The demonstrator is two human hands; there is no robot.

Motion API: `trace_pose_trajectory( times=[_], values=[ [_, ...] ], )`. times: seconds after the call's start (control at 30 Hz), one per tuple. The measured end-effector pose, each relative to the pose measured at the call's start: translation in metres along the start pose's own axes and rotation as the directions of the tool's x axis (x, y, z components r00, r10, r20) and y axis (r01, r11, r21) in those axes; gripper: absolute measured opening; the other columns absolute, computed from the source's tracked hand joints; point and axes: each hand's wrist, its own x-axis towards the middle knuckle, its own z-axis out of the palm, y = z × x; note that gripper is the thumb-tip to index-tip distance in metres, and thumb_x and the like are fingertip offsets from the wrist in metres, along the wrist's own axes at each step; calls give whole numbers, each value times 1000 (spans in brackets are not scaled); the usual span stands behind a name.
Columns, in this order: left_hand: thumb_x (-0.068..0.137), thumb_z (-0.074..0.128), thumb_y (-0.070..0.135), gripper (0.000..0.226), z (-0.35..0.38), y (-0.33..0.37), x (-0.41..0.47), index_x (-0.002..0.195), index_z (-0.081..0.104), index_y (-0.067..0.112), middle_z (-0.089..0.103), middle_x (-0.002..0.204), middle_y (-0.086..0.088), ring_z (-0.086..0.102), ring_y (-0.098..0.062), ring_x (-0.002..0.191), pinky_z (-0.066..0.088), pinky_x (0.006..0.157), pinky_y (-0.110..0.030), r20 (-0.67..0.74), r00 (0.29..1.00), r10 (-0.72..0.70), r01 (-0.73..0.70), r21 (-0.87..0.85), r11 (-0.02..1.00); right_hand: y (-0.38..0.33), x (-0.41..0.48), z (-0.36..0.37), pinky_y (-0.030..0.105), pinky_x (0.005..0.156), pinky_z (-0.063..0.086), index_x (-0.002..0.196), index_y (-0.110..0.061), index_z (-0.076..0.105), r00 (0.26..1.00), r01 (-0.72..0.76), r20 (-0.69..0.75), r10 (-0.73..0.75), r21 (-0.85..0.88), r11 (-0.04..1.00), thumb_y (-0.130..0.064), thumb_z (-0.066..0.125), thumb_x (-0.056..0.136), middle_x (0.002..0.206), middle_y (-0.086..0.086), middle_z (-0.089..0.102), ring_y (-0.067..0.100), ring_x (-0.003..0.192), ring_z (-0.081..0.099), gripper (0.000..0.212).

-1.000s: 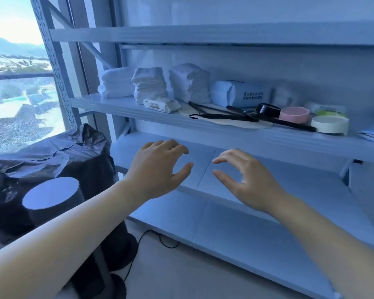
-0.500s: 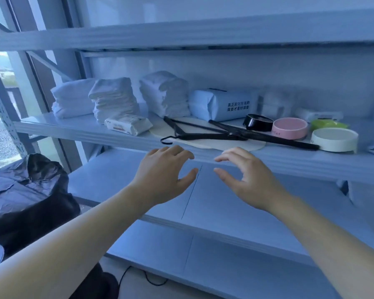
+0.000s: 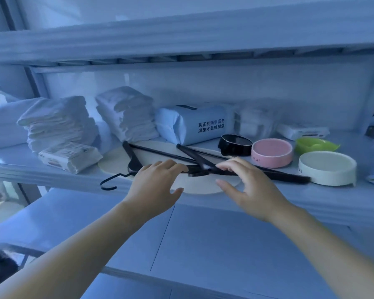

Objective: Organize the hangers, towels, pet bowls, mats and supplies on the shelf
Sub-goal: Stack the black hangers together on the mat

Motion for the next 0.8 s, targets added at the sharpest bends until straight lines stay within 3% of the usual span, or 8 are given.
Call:
trace_pose_trajectory(
  times=[0.2, 0.5, 0.8],
  values=[
    [88, 54, 45, 38, 20, -2, 17, 124, 51, 36, 55, 122, 19, 53, -9, 110, 36, 81, -21, -21, 999, -31, 29, -78, 997, 39, 14, 14, 26, 94, 41, 129, -34, 43, 998, -51, 45, 51, 12, 999, -43, 55, 88, 115, -22, 46, 0, 111, 44, 44],
    [88, 57, 38, 34, 36, -26, 49, 121, 52, 37, 56, 117, 21, 54, -8, 107, 31, 70, -21, 11, 999, -53, 54, -73, 996, 69, 34, 18, 20, 96, 37, 124, -32, 50, 998, -19, 53, 22, -47, 999, -42, 57, 87, 123, -22, 45, -4, 118, 40, 39],
    [89, 54, 37, 31, 43, -34, 91, 119, 50, 42, 54, 116, 24, 51, -4, 107, 38, 75, -21, 30, 994, 101, -94, -178, 980, 85, 46, 21, 25, 98, 39, 119, -31, 56, 995, -81, 42, 85, -90, 993, -38, 65, 84, 117, -25, 47, -4, 117, 42, 37]
  ],
)
